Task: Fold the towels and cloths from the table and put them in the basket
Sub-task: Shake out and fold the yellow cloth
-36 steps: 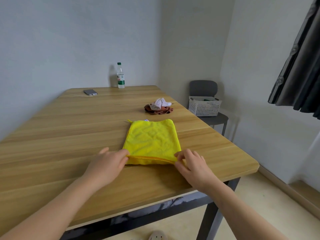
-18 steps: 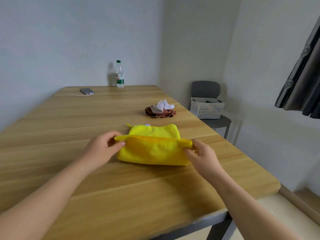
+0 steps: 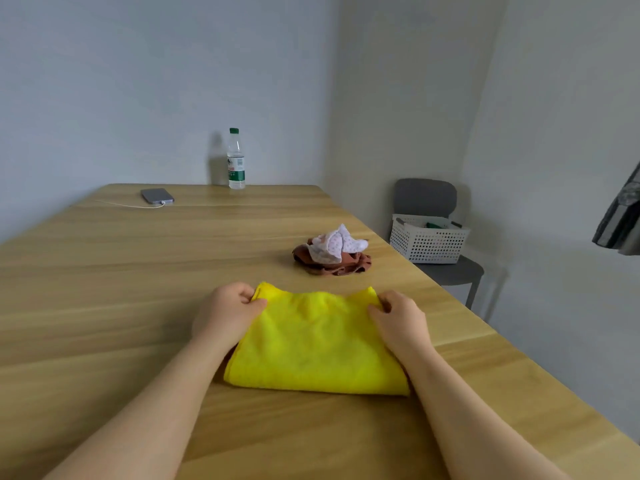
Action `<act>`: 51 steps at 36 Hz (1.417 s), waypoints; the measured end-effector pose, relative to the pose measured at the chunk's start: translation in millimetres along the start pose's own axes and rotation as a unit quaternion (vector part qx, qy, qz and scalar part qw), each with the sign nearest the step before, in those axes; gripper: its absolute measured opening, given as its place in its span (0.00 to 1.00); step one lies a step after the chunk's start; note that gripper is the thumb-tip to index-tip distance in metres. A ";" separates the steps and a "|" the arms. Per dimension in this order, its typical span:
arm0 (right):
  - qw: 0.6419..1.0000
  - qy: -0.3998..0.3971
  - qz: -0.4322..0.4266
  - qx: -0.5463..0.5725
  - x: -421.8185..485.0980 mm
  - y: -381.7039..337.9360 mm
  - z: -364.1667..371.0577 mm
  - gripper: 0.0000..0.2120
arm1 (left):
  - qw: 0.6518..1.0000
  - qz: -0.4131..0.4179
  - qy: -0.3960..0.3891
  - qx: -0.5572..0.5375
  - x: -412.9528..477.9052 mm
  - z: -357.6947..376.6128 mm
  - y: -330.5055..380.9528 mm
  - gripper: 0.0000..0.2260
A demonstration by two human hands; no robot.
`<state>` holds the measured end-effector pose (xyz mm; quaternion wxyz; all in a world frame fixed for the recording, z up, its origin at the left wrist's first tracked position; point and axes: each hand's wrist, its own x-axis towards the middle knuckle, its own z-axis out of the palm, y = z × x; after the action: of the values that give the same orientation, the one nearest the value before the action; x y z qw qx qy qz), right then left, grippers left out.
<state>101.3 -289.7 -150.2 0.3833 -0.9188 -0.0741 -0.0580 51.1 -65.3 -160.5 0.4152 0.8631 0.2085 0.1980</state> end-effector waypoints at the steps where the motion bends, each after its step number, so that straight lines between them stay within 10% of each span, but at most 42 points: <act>1: 1.000 0.004 0.004 -0.027 1.5 1.9 3.7 0.09 | 1.000 -0.007 0.007 0.009 4.1 2.4 -2.1 0.11; 18: 0.992 0.105 0.005 0.071 -20.7 9.4 -4.3 0.18 | 0.991 0.073 0.108 0.042 -32.7 -13.2 20.2 0.09; 29: 0.983 0.023 0.022 -0.181 -109.2 8.9 -23.4 0.20 | 0.938 0.104 -0.074 0.321 -127.8 3.8 21.6 0.21; 35: 0.983 0.038 0.057 -0.168 -131.8 22.8 -42.5 0.15 | 0.924 0.138 -0.013 0.356 -176.5 -1.2 30.1 0.32; 40: 0.981 0.073 0.095 -0.152 -144.7 27.3 -51.2 0.16 | 0.936 0.224 0.089 0.256 -193.5 -6.4 28.7 0.16; 45: 0.975 0.046 0.097 -0.197 -148.0 25.1 -51.9 0.24 | 0.949 0.150 -0.110 0.253 -186.6 -10.6 30.0 0.38; 51: 0.979 0.034 0.081 -0.184 -144.3 30.0 -53.6 0.22 | 0.935 0.073 -0.156 0.309 -171.8 -19.8 22.8 0.28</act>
<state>-37.7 -362.0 -157.2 0.2129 -0.9742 0.0257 -0.0705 -98.0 -155.7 -159.8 0.1400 0.9816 0.1289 0.0166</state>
